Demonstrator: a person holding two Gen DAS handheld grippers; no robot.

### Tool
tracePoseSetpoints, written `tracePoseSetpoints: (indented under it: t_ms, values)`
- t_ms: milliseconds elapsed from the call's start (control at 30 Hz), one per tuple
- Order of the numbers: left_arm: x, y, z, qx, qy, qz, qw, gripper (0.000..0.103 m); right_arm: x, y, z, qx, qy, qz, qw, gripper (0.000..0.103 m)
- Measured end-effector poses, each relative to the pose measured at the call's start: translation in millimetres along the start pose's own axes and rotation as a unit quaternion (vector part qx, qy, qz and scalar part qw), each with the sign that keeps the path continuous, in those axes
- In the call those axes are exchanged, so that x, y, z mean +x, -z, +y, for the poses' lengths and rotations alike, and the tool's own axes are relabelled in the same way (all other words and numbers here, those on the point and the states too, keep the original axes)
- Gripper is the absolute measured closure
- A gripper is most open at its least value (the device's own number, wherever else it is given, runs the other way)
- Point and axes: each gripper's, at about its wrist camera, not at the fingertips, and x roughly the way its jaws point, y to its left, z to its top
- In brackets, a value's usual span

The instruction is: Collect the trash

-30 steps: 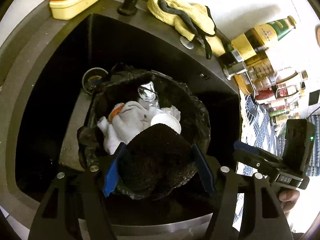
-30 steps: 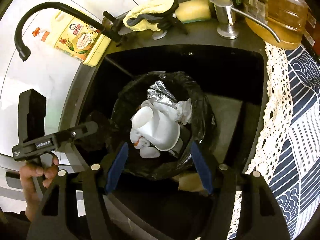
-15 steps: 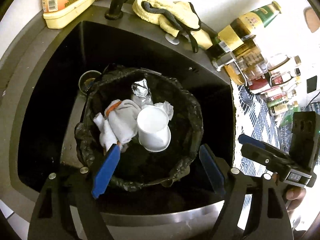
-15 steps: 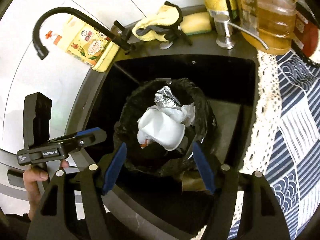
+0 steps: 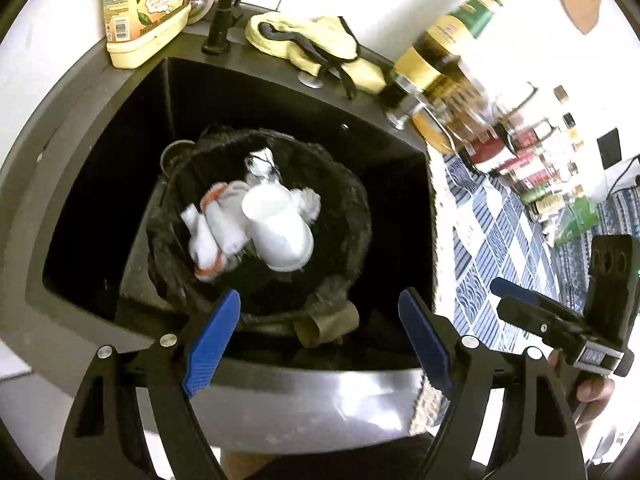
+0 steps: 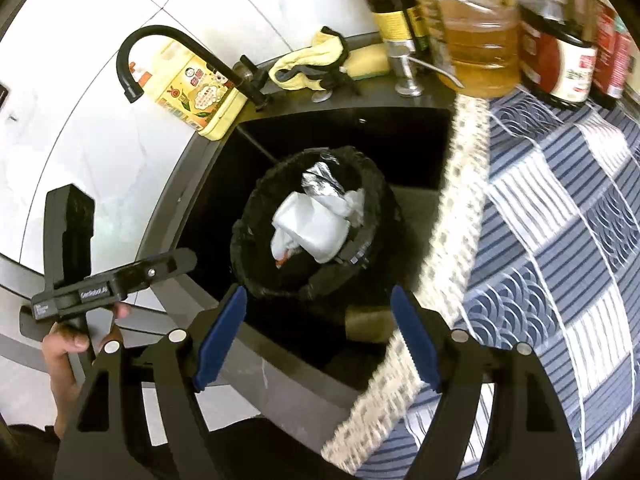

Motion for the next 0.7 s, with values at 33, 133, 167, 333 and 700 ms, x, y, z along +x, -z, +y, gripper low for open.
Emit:
tracePoseSetpoints:
  t_ms: [33,133,167,333,700]
  values:
    - [-2,5,-4,0.0,-0.001,-0.001,1.0,0.024,-6,3,-1,-0.003,-0.001,-0.002,1.0,0.028]
    - [-5,26,-20,0.007,-0.02,-0.007,0.9998,0.024,-24,18,-5,-0.022,0.005,-0.009,1.0,0.027]
    - [-6,35,-27,0.009,-0.025,-0.008,0.9996,0.024,-31,25,-8,-0.028,0.009,-0.009,1.0,0.027]
    - [-12,80,-68,0.026,-0.032,-0.01,0.9991,0.023,-65,59,-22,-0.033,0.011,-0.016,0.999,0.026]
    - [-26,172,-153,0.054,-0.04,-0.029,0.9973,0.01,-162,163,-82,0.01,0.019,-0.058,0.998,0.016]
